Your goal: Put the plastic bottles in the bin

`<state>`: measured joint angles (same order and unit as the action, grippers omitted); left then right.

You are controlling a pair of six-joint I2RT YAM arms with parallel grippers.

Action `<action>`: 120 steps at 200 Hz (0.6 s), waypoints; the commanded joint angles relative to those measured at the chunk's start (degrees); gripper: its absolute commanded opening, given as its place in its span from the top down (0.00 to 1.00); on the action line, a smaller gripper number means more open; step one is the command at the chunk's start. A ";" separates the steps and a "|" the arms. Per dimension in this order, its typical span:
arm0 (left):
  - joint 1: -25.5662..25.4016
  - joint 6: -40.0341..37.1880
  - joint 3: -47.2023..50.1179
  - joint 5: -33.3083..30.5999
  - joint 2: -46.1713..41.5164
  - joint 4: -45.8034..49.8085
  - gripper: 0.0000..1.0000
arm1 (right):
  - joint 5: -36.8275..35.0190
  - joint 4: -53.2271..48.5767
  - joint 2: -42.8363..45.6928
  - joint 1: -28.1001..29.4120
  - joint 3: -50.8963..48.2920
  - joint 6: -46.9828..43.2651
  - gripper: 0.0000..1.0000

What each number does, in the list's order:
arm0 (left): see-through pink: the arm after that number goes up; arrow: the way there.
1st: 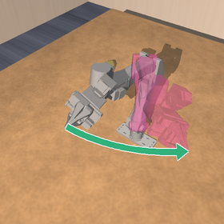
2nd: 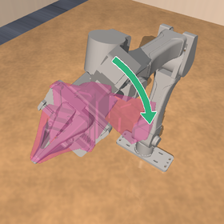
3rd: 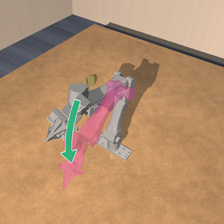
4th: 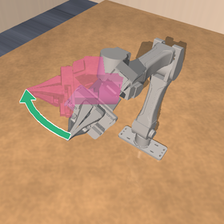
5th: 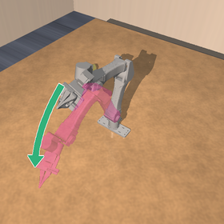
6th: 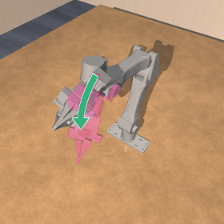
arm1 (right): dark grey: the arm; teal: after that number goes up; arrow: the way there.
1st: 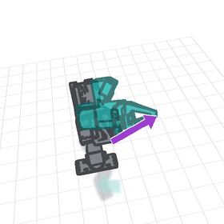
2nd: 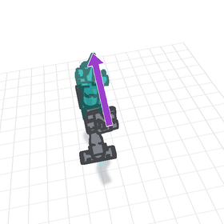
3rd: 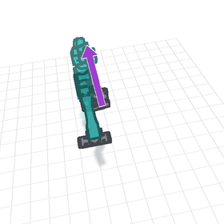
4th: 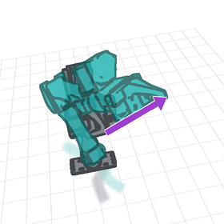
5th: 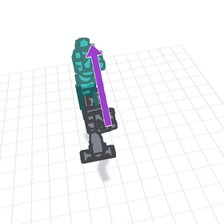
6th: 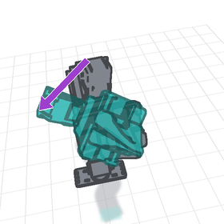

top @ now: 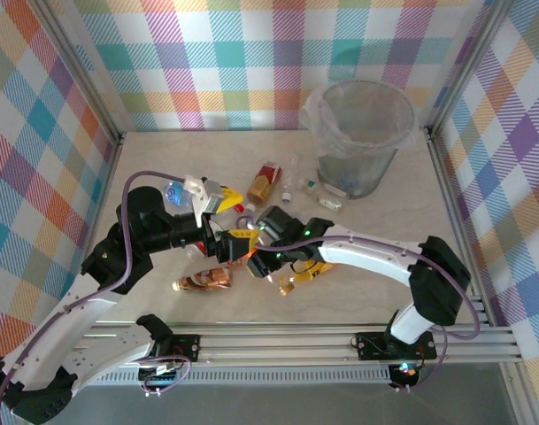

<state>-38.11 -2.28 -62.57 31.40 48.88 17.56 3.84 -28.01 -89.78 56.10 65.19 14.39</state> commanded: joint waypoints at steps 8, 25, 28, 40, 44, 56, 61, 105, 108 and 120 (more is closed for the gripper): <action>0.14 -0.46 -3.28 0.33 1.44 0.15 0.00 | 5.78 1.33 5.61 -4.84 -1.11 1.16 0.44; 0.14 -0.92 -3.43 -2.14 2.31 0.53 0.00 | 5.83 0.06 8.49 -7.54 -0.74 0.69 0.44; 0.16 -0.97 -3.32 -2.58 2.35 0.35 0.00 | 5.71 -0.24 9.01 -8.03 -0.65 0.57 0.44; 0.14 -0.22 -2.09 -4.28 2.53 -1.08 0.00 | 5.47 -0.94 10.86 -9.89 -0.19 0.00 0.44; 0.14 0.22 -1.56 -4.75 2.49 -3.34 0.00 | 5.33 -1.18 11.43 -10.51 0.06 -0.25 0.44; 0.14 2.11 -0.11 -6.21 2.67 -6.22 0.00 | 4.85 -2.14 12.94 -12.30 1.13 -0.95 0.44; 0.14 2.84 0.35 -6.74 2.87 -7.27 0.00 | 4.48 -2.58 13.51 -12.96 1.67 -1.29 0.44; 0.21 3.72 1.79 -8.46 5.32 -7.40 0.00 | 0.55 -5.62 16.99 -18.89 8.85 -4.29 0.44; 0.13 3.69 2.01 -8.47 5.35 -7.49 0.00 | 0.22 -5.82 17.15 -19.24 9.42 -4.53 0.44; 0.07 3.19 2.80 -8.46 5.51 -7.71 0.00 | -0.62 -5.95 17.65 -20.64 11.71 -5.37 0.44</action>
<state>-38.11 0.64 -61.60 24.03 54.22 12.58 5.61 -32.67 -74.76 37.76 71.64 12.03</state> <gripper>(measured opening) 0.997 0.568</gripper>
